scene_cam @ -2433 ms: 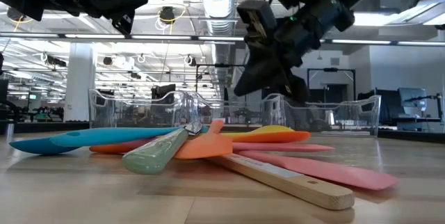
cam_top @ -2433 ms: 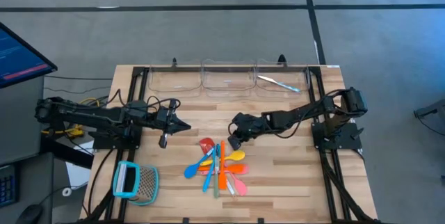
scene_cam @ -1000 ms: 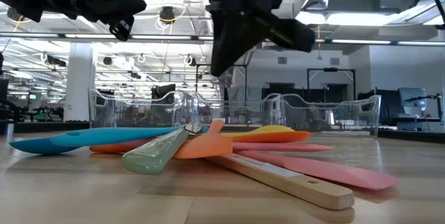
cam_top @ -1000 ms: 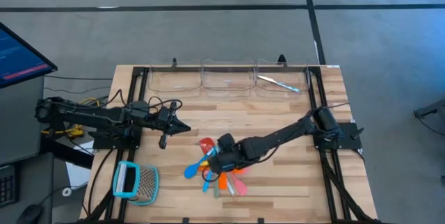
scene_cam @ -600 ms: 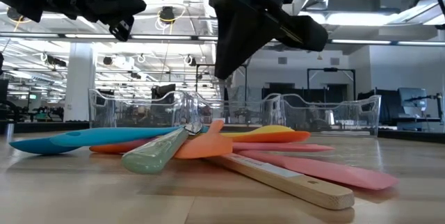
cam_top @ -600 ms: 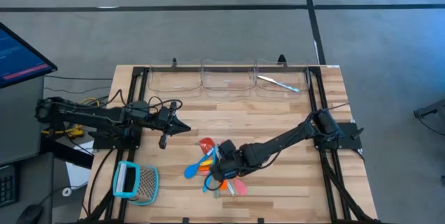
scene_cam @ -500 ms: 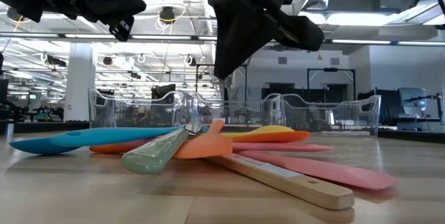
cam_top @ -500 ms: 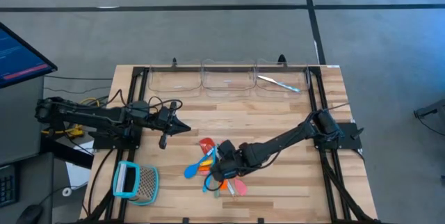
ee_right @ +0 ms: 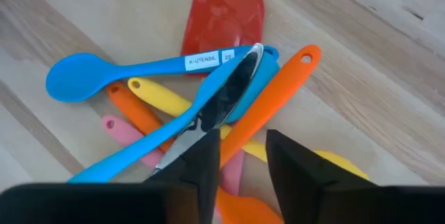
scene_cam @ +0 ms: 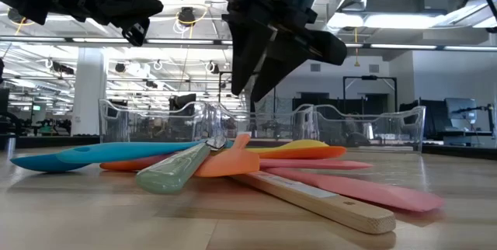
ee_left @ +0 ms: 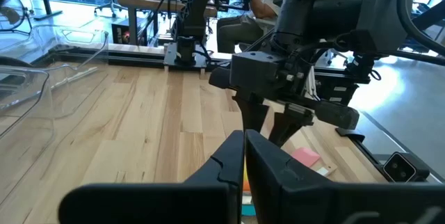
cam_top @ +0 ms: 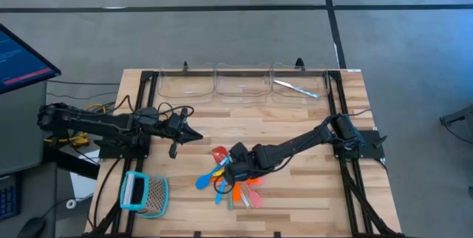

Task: Pick & Place Kitchen Items
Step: Put the right orange spatula into the middle transparent bin

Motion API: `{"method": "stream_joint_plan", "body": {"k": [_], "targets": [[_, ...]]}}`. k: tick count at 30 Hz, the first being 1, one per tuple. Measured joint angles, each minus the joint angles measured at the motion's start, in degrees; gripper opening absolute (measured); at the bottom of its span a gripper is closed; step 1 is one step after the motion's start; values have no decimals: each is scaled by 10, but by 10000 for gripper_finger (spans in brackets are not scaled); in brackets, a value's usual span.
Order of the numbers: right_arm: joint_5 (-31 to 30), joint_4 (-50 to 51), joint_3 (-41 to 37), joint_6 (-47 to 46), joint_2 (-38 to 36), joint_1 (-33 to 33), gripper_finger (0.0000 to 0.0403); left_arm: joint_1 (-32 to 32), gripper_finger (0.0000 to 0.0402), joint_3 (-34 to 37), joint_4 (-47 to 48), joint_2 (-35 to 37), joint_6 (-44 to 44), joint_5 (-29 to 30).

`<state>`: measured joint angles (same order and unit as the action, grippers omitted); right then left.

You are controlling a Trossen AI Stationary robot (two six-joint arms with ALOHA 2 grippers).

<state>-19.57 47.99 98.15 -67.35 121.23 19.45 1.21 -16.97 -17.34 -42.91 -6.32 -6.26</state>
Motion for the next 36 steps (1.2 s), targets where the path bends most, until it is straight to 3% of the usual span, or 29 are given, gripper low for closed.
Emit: {"method": "stream_joint_plan", "body": {"k": [11, 36], "targets": [[-25, 10, -5, 10, 30, -5, 116, 0, 8, 0, 9, 0, 0, 0], [30, -5, -2, -17, 66, -17, 107, 0, 8, 1, 19, -11, 0, 0]]}}
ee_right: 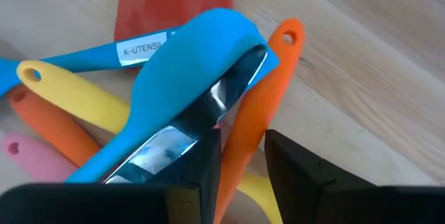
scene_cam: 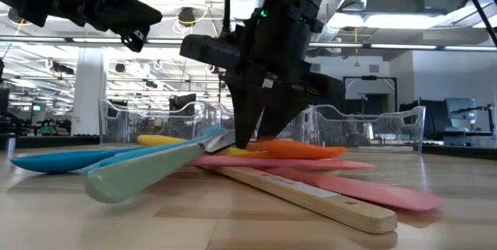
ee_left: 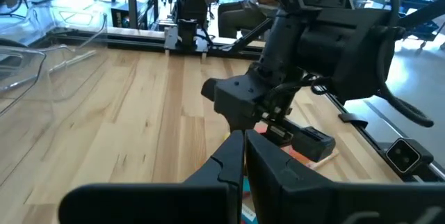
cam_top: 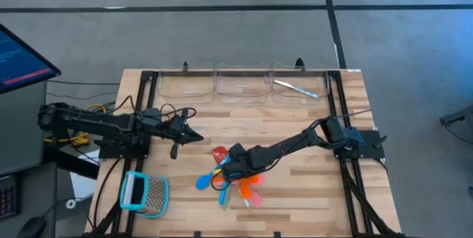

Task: Pick & Place Kitchen Items
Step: Put the right orange spatula into the middle transparent bin

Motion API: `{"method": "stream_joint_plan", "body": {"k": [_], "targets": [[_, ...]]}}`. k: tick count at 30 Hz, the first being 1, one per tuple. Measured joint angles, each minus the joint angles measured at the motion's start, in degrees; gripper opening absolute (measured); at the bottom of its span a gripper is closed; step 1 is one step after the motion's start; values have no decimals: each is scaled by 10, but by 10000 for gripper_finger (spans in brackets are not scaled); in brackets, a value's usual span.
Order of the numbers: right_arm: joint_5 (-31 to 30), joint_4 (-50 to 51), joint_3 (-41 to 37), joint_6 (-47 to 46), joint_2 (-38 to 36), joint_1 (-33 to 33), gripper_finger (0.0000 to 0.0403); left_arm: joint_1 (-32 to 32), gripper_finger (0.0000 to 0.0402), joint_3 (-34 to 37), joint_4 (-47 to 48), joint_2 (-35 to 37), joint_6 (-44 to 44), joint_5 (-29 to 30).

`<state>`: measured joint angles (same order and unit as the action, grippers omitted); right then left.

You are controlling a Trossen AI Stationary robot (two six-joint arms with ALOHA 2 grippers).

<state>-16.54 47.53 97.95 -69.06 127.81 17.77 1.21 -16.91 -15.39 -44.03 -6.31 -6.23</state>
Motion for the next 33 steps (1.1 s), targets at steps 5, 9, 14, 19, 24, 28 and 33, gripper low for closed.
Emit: {"method": "stream_joint_plan", "body": {"k": [5, 9, 14, 19, 24, 28, 33], "targets": [[2, 0, 0, 5, -2, 1, 107, 0, 8, 0, 0, 0, 0, 0], [17, 1, 0, 7, -3, -2, 107, 0, 8, 0, 0, 0, 0, 0], [30, 1, 0, 21, -1, -4, 107, 0, 8, 0, 0, 0, 0, 0], [26, 5, 0, 22, 0, -7, 96, 0, 8, 0, 0, 0, 0, 0], [20, 20, 0, 32, 0, -7, 42, 0, 8, 0, 0, 0, 0, 0], [10, 22, 2, 49, -3, -6, 7, 0, 8, 0, 0, 0, 0, 0], [9, 38, 0, 56, -6, -7, 0, 0, 8, 0, 0, 0, 0, 0]]}}
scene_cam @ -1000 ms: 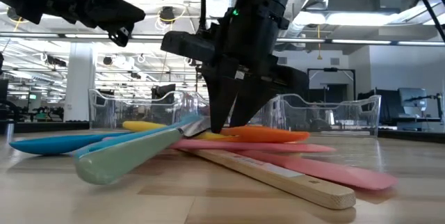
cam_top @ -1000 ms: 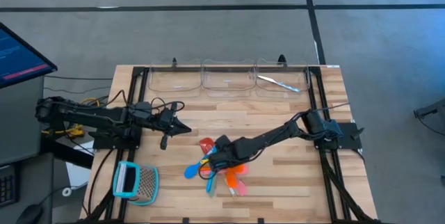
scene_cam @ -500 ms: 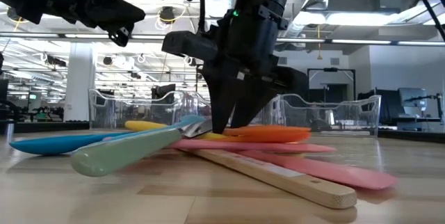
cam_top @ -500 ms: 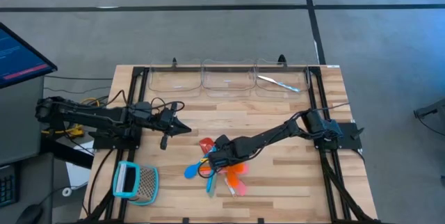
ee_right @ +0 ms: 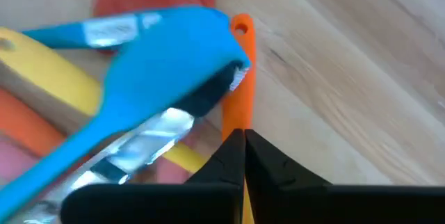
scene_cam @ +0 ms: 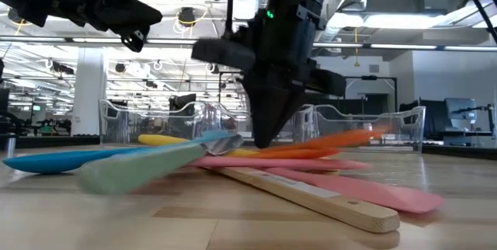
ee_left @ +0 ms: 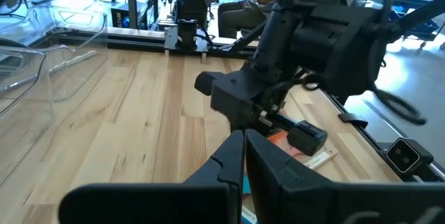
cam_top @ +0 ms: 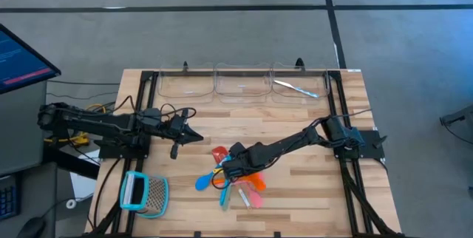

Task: Pick & Place Kitchen Items
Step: Put the right orange spatula into the middle transparent bin

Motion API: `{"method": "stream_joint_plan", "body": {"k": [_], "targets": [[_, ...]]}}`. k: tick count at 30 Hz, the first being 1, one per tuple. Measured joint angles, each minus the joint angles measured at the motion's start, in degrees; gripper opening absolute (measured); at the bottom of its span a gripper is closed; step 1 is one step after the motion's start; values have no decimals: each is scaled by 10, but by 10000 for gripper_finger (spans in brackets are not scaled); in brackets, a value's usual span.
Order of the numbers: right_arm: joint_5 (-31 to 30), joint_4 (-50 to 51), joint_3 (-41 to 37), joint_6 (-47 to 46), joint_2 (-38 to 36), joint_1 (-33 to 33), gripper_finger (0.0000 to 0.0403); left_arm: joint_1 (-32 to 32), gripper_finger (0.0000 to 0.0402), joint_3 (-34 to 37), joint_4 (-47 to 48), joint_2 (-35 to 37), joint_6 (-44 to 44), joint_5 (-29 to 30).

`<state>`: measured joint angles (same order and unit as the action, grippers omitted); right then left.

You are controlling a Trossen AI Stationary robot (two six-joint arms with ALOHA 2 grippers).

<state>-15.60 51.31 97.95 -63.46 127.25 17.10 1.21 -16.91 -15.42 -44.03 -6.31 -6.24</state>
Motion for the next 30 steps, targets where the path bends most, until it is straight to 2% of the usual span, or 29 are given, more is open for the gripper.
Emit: {"method": "stream_joint_plan", "body": {"k": [7, 14, 23, 30], "targets": [[17, 3, 0, 2, 0, -1, 0, 0, 8, 0, 0, 0, 0, 0], [7, 7, 2, 12, 0, 0, 3, 0, 8, 0, 0, 0, 0, 0], [1, 45, 55, 53, 1, 1, 1, 0, 8, 0, 0, 0, 0, 0], [7, 54, 60, 80, 1, 0, 23, 0, 8, 0, 0, 0, 0, 0]]}}
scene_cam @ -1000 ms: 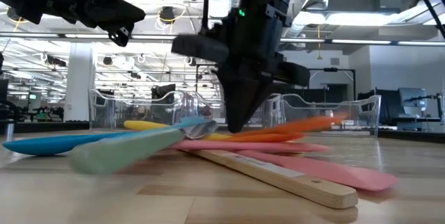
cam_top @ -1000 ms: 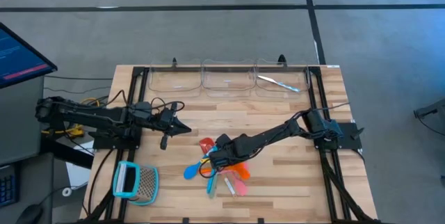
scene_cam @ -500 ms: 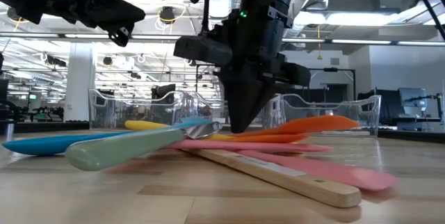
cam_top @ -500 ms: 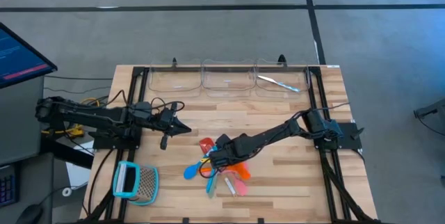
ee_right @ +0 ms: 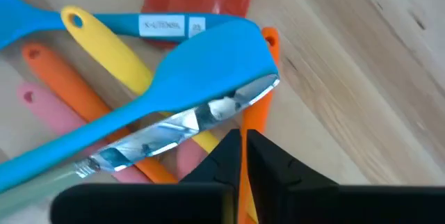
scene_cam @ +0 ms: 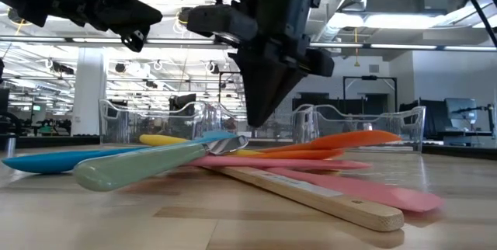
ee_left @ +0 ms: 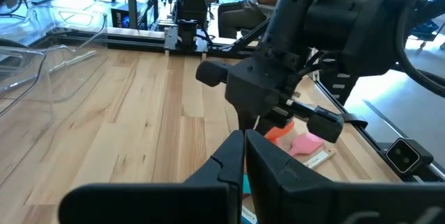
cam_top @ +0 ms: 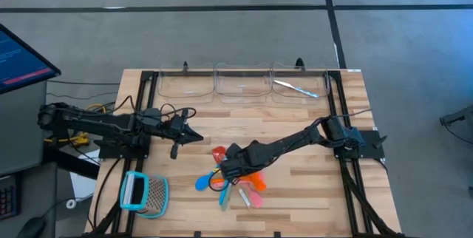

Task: Pick & Place Kitchen Items
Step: Put the right orange spatula into the middle transparent bin

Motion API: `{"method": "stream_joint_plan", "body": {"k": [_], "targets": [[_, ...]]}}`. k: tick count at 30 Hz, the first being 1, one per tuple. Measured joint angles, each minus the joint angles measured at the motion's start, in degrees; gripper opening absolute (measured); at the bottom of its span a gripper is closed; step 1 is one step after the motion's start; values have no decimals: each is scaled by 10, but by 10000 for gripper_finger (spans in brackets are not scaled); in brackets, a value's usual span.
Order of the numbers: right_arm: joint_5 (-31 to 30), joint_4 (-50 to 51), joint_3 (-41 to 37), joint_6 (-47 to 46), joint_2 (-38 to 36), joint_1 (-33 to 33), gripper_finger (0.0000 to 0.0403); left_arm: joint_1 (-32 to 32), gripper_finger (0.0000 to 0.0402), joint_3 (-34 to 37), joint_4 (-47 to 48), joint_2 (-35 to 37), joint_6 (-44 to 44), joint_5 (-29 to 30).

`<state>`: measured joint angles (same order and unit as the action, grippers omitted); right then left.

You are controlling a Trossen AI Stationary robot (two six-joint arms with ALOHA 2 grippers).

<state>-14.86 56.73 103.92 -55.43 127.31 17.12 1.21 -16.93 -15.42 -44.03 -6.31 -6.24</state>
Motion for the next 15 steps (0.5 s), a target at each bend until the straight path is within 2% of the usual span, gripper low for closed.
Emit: {"method": "stream_joint_plan", "body": {"k": [4, 7, 10, 15], "targets": [[15, 43, 14, 0, 0, 0, 52, 0, 8, 0, 0, 0, 0, 0], [67, 84, 49, 0, 0, 4, 67, 0, 8, 0, 0, 0, 0, 0], [107, 96, 68, -1, 0, 15, 72, 0, 8, 0, 0, 0, 0, 0], [122, 103, 87, -14, -1, 46, 73, 0, 8, 0, 0, 0, 0, 0]]}}
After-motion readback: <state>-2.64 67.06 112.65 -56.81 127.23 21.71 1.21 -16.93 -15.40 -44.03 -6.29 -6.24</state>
